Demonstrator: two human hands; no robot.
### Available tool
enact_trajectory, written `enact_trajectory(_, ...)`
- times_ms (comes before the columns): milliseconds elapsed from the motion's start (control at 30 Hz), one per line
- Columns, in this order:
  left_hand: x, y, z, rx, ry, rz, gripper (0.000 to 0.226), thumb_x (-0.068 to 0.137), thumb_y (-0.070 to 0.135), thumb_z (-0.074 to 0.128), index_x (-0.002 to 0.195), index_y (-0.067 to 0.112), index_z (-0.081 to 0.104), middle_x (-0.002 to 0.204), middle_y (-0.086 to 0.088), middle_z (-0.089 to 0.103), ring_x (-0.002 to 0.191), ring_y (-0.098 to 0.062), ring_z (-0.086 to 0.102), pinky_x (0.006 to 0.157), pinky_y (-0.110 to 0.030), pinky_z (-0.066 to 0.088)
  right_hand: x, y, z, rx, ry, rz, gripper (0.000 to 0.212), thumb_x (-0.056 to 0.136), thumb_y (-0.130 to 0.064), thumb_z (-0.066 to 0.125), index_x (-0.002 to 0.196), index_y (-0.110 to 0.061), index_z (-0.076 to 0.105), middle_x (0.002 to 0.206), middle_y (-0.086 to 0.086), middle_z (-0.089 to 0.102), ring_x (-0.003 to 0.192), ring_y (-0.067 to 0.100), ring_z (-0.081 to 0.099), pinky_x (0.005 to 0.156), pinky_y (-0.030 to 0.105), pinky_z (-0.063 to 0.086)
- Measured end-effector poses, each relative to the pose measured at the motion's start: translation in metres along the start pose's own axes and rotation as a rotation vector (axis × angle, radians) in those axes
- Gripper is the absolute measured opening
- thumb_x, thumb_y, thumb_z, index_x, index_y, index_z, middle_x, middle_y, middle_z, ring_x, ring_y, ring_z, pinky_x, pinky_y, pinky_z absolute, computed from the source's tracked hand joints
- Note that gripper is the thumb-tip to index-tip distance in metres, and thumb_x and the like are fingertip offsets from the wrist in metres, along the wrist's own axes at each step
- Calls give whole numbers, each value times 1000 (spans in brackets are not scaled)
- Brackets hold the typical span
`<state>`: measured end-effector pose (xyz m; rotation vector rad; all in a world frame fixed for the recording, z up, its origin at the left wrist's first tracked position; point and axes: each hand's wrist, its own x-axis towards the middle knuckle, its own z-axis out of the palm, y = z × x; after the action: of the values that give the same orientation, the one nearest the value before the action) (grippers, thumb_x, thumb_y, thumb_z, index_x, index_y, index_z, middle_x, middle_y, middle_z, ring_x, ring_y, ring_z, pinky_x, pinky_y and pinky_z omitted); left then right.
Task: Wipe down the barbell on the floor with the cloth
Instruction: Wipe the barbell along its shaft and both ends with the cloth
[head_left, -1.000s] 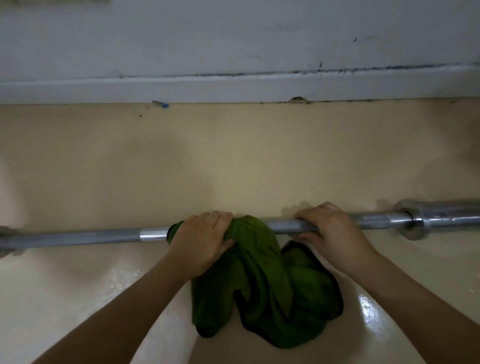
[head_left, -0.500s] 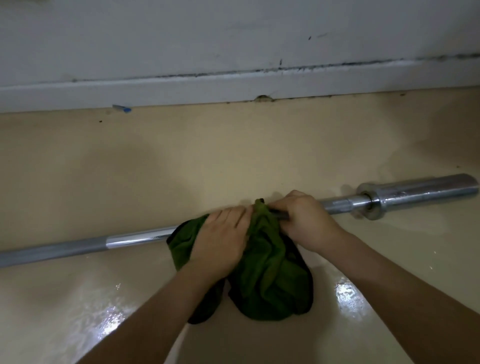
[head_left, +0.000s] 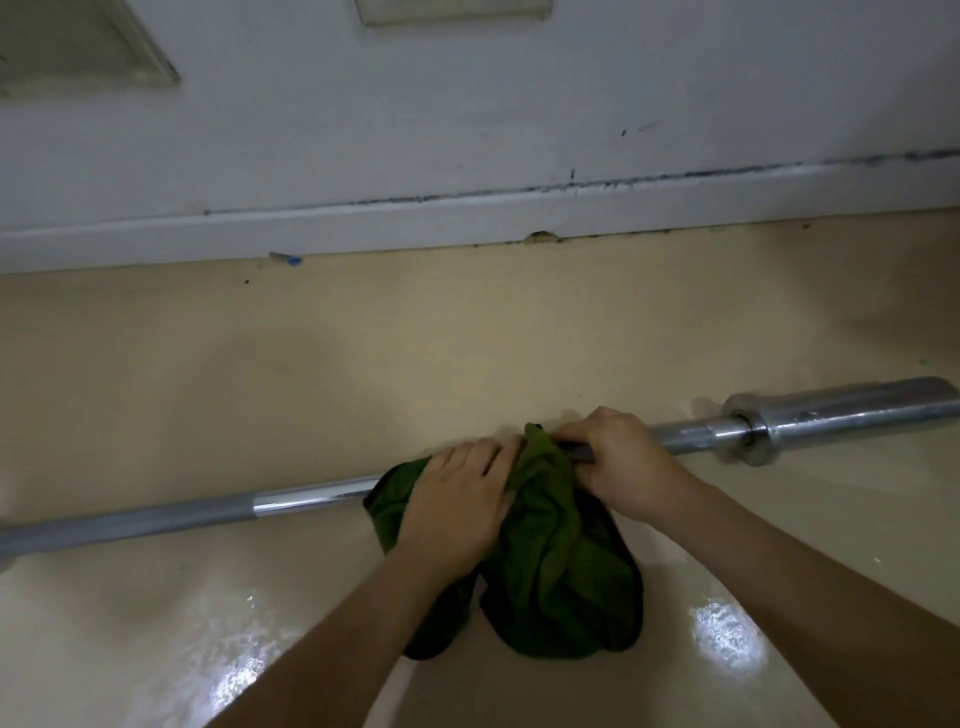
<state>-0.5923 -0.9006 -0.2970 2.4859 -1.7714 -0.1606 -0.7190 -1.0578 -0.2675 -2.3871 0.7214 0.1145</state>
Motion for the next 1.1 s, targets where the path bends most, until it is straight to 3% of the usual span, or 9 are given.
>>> enact_trajectory(133, -30, -64, -16, 102, -35, -200, 35, 89, 41, 37, 101, 17, 60, 79, -5, 63, 68, -27, 59, 62, -33, 44, 2, -5, -4, 5, -33, 24, 41, 80, -24, 70, 120, -22, 64, 110, 14, 62, 99, 28, 60, 84, 24, 41)
enact_trajectory(267, 24, 17, -17, 27, 45, -360, 29, 82, 27, 45, 58, 14, 55, 53, -7, 58, 44, -23, 53, 50, -25, 36, 7, -6, -4, -11, -38, -9, 26, 80, -10, 65, 107, -9, 68, 98, 15, 65, 93, 30, 59, 69, 24, 35)
enact_trajectory(367, 38, 61, -5, -167, 49, -317, 39, 89, 32, 32, 86, 14, 65, 81, -5, 68, 74, -24, 62, 74, -35, 48, 8, -1, -4, -38, -58, -36, 11, 80, 3, 52, 82, -2, 61, 84, 16, 65, 82, 32, 57, 61, 26, 29)
enact_trajectory(500, -6, -4, 0, -16, 44, 71, 46, 90, 34, 38, 130, 15, 51, 115, -5, 65, 100, -23, 61, 92, -34, 41, 2, 6, -2, -28, -18, -99, 20, 79, -6, 60, 97, -10, 68, 87, 9, 66, 87, 23, 54, 64, 27, 33)
enact_trajectory(700, 14, 28, -14, -74, 52, -503, 36, 89, 30, 31, 86, 13, 63, 81, -10, 66, 78, -31, 59, 85, -42, 42, 7, 10, 6, -85, 61, -171, 20, 73, -12, 70, 92, -12, 73, 90, 9, 68, 86, 29, 53, 71, 33, 44)
enact_trajectory(833, 30, 75, -13, -298, -13, -352, 54, 94, 36, 17, 118, 10, 58, 114, -9, 63, 108, -26, 55, 108, -42, 31, -1, 15, 5, -255, 224, -109, 11, 74, -16, 63, 79, -17, 73, 92, 8, 60, 86, 31, 46, 67, 34, 30)
enact_trajectory(933, 15, 45, -33, -531, -38, -153, 41, 99, 30, 29, 121, 13, 58, 119, -5, 63, 108, -16, 55, 102, -28, 36, -2, 6, 6, -199, 213, 1, 25, 84, -17, 58, 103, -25, 71, 102, 7, 59, 93, 30, 48, 70, 32, 31)
enact_trajectory(1033, 7, 38, -52, -909, 71, -607, 29, 97, 25, 43, 79, 15, 63, 75, 1, 64, 72, -12, 58, 63, -26, 41, -21, -37, 11, 359, 91, 25, 36, 94, -28, 47, 130, -34, 53, 124, -2, 54, 113, 18, 53, 92, 30, 44)
enact_trajectory(1100, -5, 44, -55, -1351, -15, -888, 28, 98, 21, 41, 82, 14, 63, 72, 1, 66, 76, -19, 63, 60, -23, 48, -44, -72, 28, 480, -21, -61, 49, 96, -49, 34, 143, -45, 23, 144, -18, 31, 130, 2, 33, 108, 27, 32)
